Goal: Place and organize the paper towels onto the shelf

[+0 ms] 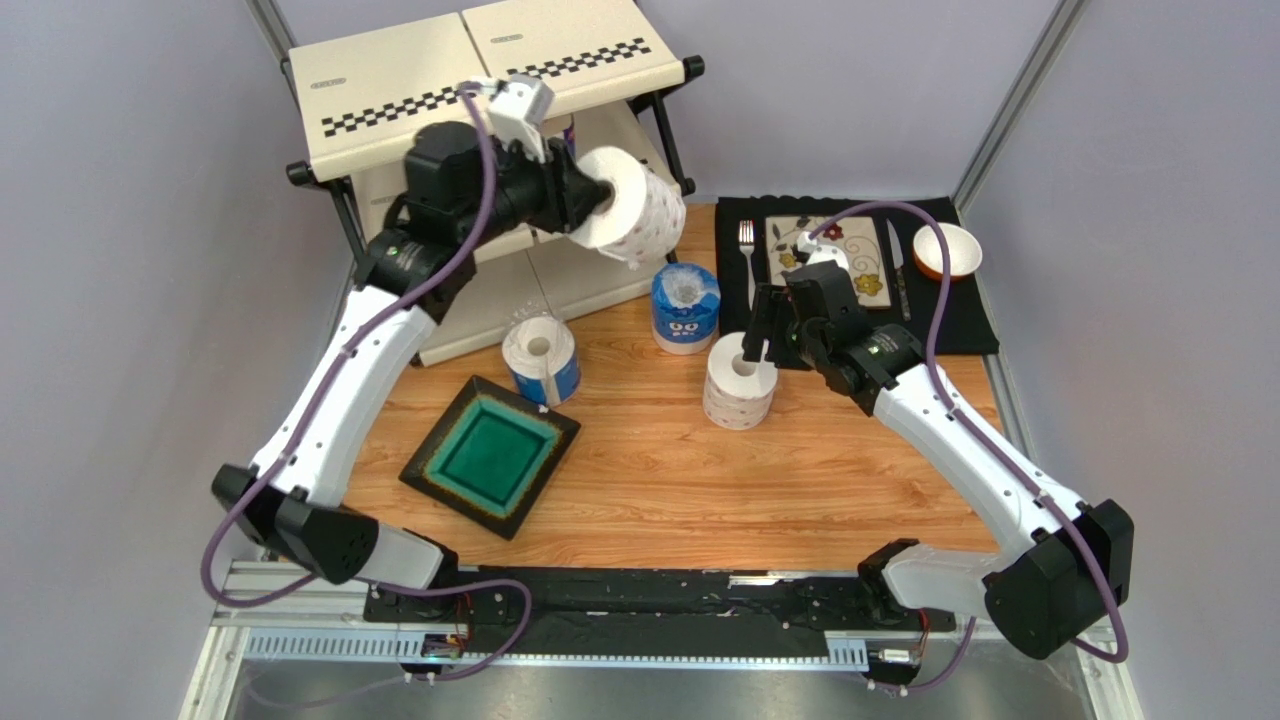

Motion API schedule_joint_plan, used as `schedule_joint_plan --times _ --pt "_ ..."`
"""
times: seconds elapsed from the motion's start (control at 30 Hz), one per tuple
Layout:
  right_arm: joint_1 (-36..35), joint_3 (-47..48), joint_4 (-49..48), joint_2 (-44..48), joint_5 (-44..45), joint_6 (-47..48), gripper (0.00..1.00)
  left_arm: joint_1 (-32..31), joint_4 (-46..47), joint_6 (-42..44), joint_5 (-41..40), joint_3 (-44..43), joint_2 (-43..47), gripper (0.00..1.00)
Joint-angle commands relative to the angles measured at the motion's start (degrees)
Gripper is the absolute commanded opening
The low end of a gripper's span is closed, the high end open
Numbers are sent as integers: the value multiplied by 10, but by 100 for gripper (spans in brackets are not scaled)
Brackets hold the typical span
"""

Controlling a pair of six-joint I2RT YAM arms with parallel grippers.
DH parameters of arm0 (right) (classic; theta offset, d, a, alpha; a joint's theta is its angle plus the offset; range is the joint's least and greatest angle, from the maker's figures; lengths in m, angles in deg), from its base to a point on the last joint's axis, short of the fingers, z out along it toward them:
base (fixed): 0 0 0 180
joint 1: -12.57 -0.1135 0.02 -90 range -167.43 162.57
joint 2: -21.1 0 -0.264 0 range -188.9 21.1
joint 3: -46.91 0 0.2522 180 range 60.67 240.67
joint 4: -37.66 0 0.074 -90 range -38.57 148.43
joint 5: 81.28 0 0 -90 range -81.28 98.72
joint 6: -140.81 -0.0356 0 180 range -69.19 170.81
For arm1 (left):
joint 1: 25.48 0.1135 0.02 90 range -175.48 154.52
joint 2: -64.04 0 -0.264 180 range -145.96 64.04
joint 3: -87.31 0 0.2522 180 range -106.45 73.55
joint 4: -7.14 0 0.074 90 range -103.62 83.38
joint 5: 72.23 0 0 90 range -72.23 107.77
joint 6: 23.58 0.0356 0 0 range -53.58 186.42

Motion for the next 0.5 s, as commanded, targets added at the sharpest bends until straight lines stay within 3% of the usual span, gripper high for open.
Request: schedule_joint_plan --times 0.0,0.13,0.3,0.47 --pt "4 3 -23 17 -10 1 70 -4 60 -55 -7 -56 67 30" --pt "4 2 -22 19 -13 1 70 -4 110 -52 -74 -58 107 30" --pt "4 2 -21 25 -17 2 70 -2 218 -34 -224 -24 127 28" --pt "4 -1 -21 28 -21 1 70 -3 225 -15 -276 -116 51 28"
